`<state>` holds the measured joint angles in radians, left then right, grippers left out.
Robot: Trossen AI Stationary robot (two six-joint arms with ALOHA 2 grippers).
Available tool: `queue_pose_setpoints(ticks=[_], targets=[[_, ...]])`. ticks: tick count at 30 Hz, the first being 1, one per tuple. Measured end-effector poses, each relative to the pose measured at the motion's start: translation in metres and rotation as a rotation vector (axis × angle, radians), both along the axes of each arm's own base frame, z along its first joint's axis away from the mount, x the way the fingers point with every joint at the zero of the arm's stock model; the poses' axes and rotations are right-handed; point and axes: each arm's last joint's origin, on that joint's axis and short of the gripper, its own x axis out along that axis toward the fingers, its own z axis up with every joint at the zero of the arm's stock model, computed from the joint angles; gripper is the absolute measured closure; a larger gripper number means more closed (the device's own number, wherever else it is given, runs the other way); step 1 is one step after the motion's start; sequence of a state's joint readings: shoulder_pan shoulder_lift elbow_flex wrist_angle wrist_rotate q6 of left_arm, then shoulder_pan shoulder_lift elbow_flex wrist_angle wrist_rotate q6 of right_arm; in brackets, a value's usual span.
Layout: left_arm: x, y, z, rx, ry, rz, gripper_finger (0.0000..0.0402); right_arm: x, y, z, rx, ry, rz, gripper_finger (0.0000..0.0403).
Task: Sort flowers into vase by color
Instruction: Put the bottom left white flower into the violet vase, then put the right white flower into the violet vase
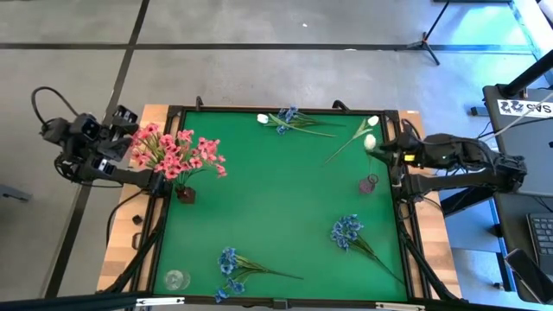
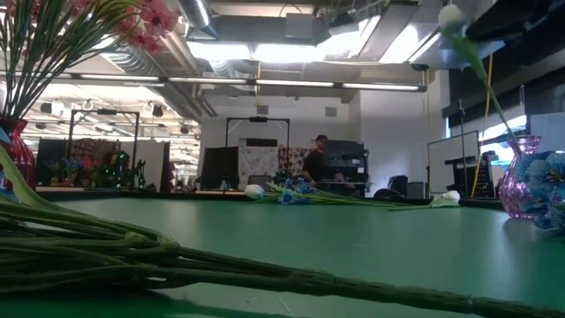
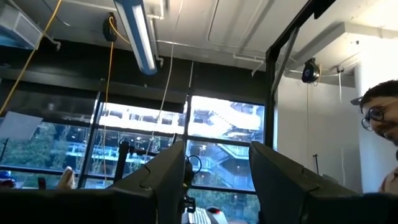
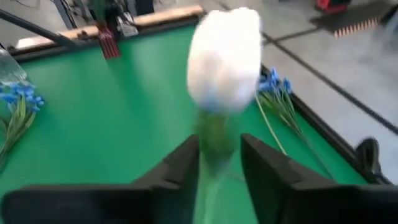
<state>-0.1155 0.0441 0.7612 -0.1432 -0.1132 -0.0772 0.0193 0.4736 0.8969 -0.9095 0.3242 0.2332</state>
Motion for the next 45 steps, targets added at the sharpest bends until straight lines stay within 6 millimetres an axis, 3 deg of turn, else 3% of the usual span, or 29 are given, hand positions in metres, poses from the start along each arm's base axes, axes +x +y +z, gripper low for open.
queue_pose_setpoints(ticks=[5,9,12,15,20,25,30,38,45], targets=[[-0.002,0.0,0.002,-0.002,-0.025,0.001,0.0227,-0.006,0.0,0.022,0.063,0.091,-0.018,0.0198],[-0.002,0.0,0.002,-0.002,-0.026,0.0,0.0227,-0.015,0.0,0.049,0.151,0.108,-0.075,0.0166],[-0.002,0.0,0.002,-0.002,-0.025,0.001,0.0227,-0.023,-0.002,0.069,0.246,0.038,-0.232,0.0158],[-0.002,0.0,0.002,0.026,-0.025,0.019,0.0227,-0.026,-0.007,0.084,0.348,-0.152,-0.491,0.0162],[-0.002,0.0,0.002,0.069,-0.024,0.047,0.0227,0.003,-0.01,0.088,0.434,-0.306,-0.698,0.0182],[-0.001,0.0,0.002,0.019,-0.021,0.014,0.0227,0.053,-0.026,0.076,0.503,-0.294,-0.926,0.021],[-0.001,0.0,0.002,-0.034,-0.019,-0.021,0.0227,0.09,-0.071,0.059,0.653,-0.24,-1.089,0.0219],[0.0,0.0,0.0,-0.066,0.006,-0.042,0.0227,0.095,-0.158,0.021,0.755,-0.04,-1.301,0.02],[0.0,-0.001,0.0,-0.042,0.005,-0.084,0.0227,0.101,-0.211,-0.026,0.873,0.116,-1.439,0.0198]])
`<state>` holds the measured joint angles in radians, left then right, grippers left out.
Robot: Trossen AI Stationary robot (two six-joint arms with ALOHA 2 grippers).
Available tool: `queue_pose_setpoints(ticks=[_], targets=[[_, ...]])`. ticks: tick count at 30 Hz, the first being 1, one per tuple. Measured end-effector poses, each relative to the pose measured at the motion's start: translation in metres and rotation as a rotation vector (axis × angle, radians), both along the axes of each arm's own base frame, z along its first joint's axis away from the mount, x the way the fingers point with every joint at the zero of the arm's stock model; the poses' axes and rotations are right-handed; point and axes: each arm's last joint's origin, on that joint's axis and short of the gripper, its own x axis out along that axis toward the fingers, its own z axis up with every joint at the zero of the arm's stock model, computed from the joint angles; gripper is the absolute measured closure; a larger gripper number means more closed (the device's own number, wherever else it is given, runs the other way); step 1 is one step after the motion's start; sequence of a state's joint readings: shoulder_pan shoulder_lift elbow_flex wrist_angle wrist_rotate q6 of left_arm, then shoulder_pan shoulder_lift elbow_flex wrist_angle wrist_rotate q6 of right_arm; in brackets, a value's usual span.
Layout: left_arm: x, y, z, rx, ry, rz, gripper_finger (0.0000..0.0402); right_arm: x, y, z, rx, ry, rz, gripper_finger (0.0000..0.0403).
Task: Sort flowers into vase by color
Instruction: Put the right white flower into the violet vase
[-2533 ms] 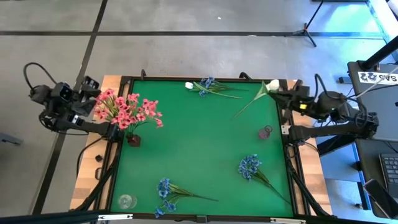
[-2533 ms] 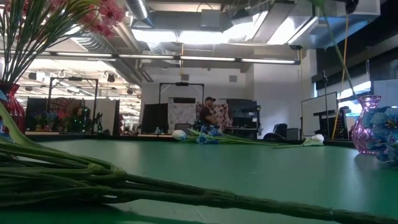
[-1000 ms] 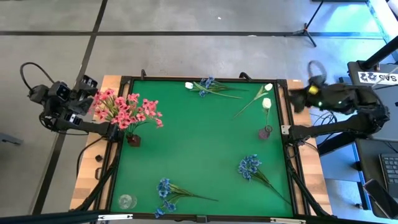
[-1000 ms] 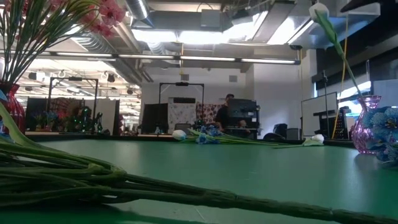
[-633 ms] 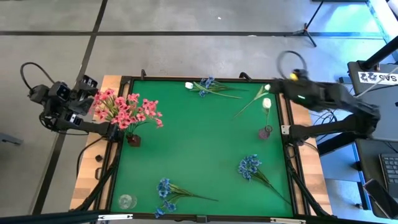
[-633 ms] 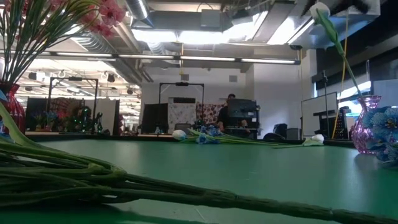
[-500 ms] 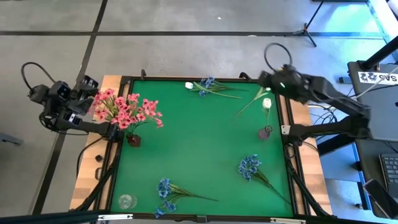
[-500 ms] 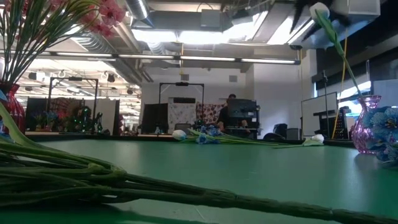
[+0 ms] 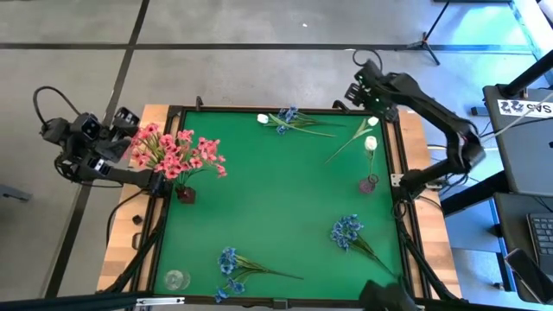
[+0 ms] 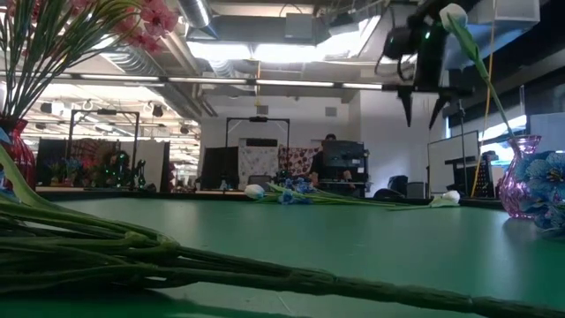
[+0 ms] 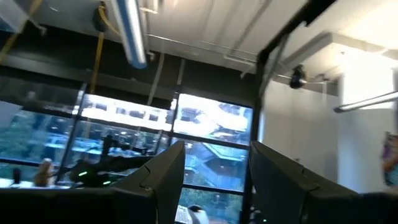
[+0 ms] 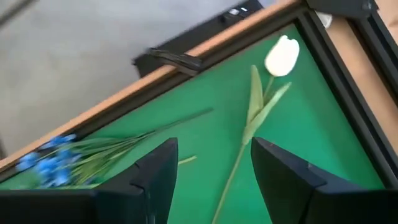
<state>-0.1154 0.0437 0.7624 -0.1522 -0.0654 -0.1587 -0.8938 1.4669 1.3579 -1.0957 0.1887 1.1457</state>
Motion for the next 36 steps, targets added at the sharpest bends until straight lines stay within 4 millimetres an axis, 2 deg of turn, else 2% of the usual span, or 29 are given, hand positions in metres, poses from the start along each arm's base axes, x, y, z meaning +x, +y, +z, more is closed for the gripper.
queue_pose_setpoints(ticks=[5,9,12,15,22,27,32,36], targets=[[0.001,-0.002,-0.002,0.001,0.029,-0.092,0.0227,0.011,-0.019,-0.033,0.112,0.076,-0.013,0.0198],[0.001,-0.003,-0.003,-0.005,0.037,-0.108,0.0227,0.017,-0.027,-0.058,0.183,0.163,-0.093,0.0198],[0.001,-0.003,-0.003,-0.023,0.038,-0.118,0.0227,0.015,-0.035,-0.071,0.183,0.193,-0.122,0.0198],[0.002,-0.003,-0.003,-0.043,0.041,-0.13,0.0227,0.011,-0.043,-0.091,0.207,0.151,-0.145,0.0198],[0.002,-0.001,-0.003,-0.133,0.045,-0.121,0.0227,-0.003,-0.032,-0.132,0.257,0.171,-0.264,0.0198],[0.002,0.0,-0.003,-0.143,0.044,-0.094,0.0227,-0.003,-0.029,-0.163,0.198,0.037,-0.278,0.0198],[0.002,0.001,-0.003,-0.164,0.043,-0.07,0.0227,-0.009,-0.018,-0.178,0.21,0.029,-0.333,0.0208],[0.002,0.001,-0.003,-0.179,0.044,-0.08,0.0227,-0.011,-0.016,-0.179,0.218,0.055,-0.315,0.0259]])
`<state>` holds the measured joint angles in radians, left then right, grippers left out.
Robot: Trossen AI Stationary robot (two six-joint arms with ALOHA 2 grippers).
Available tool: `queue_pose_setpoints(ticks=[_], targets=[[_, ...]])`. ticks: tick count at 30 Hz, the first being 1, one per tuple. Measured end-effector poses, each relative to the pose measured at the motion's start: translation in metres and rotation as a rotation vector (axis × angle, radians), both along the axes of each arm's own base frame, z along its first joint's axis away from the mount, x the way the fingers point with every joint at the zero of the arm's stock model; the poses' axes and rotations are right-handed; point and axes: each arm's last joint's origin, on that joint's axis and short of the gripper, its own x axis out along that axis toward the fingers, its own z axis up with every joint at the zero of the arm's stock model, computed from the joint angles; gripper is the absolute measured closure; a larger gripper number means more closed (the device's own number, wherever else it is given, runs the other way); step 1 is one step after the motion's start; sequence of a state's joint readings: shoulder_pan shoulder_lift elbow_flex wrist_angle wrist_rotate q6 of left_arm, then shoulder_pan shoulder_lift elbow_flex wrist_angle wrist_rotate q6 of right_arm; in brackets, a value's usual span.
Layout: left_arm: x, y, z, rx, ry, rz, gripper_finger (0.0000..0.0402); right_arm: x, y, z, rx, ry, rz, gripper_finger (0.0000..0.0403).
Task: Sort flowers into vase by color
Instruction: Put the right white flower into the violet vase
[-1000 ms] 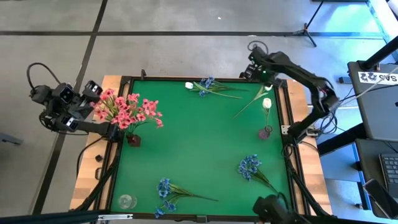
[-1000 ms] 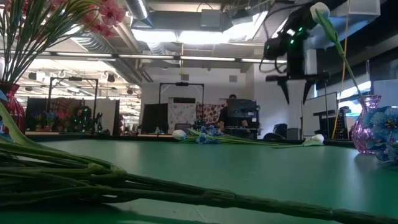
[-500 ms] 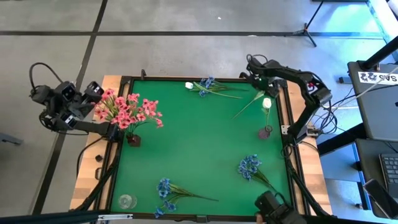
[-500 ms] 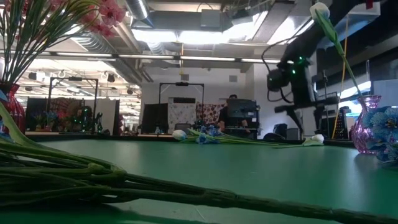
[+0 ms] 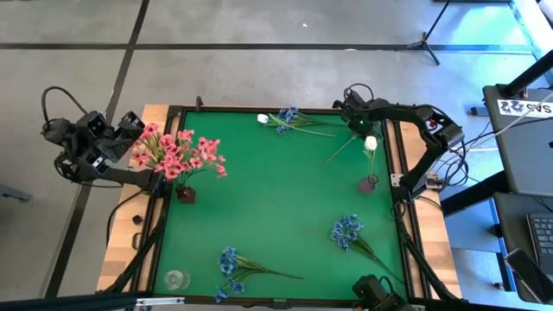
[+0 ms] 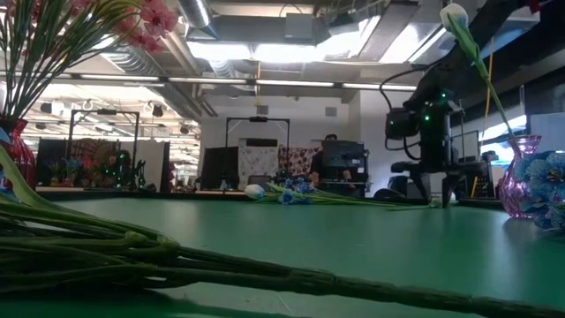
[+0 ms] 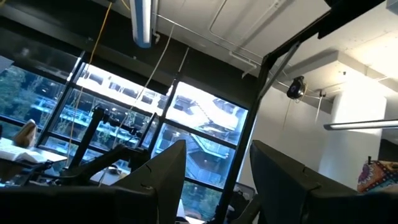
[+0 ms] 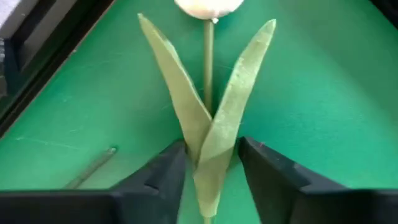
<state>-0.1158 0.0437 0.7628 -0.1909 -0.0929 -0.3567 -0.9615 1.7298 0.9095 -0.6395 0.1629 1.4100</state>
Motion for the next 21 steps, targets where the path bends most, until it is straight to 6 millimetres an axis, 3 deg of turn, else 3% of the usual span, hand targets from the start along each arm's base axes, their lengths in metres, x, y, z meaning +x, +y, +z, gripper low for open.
queue_pose_setpoints(ticks=[6,11,14,21], targets=[[0.0,0.0,0.0,0.0,-0.001,-0.007,0.0227,-0.002,0.002,0.006,-0.014,0.011,0.056,0.0384],[0.0,0.0,0.0,0.001,0.0,-0.006,0.0227,-0.006,0.006,0.029,-0.102,0.008,0.098,0.0378],[0.0,0.0,0.0,0.001,0.0,-0.005,0.0227,-0.006,0.013,0.055,-0.215,-0.012,0.135,0.0391],[0.0,0.0,0.0,0.002,-0.005,-0.005,0.0227,0.002,0.053,0.13,-0.628,-0.089,0.223,0.0392]])
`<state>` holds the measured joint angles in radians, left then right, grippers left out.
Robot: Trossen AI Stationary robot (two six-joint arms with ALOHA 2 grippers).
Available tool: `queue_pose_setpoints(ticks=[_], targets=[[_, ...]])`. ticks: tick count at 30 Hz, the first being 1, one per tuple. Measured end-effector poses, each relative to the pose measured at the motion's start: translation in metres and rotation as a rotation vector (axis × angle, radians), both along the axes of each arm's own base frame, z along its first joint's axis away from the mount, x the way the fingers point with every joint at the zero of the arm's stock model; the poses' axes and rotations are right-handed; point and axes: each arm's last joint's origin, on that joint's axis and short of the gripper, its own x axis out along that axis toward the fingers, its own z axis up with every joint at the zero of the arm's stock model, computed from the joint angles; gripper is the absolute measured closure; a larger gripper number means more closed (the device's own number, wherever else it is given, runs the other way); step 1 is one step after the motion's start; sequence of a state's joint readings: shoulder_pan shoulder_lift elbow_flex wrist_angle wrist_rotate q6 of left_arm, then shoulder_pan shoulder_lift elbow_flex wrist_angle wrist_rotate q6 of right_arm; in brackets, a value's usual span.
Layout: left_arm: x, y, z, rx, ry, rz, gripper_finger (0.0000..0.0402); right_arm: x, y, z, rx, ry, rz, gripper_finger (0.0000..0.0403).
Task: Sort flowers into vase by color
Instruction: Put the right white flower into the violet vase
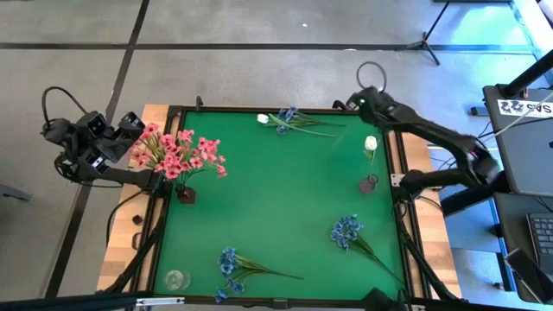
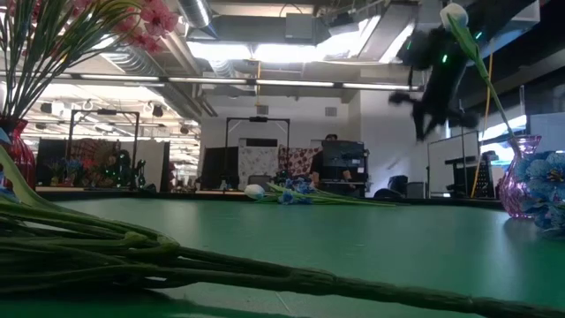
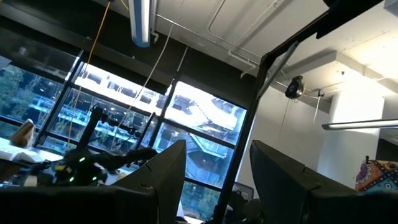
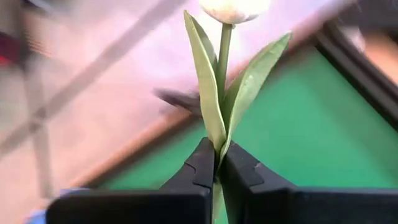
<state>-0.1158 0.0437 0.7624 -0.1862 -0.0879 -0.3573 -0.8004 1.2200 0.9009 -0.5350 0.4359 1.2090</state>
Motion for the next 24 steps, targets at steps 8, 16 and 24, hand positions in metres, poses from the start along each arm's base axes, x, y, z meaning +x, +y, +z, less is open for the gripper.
queue_pose_setpoints(ticks=[8,16,24], targets=[[0.001,0.0,-0.001,0.045,0.017,0.025,0.0227,-0.008,0.052,0.091,-0.582,-0.122,0.293,0.0395],[0.003,0.001,-0.006,0.078,0.067,0.088,0.0227,-0.052,0.101,0.162,-1.172,-0.359,0.59,0.0399],[0.006,0.0,-0.013,0.095,0.147,0.06,0.0227,-0.093,0.144,0.178,-1.332,-0.607,0.939,0.04]])
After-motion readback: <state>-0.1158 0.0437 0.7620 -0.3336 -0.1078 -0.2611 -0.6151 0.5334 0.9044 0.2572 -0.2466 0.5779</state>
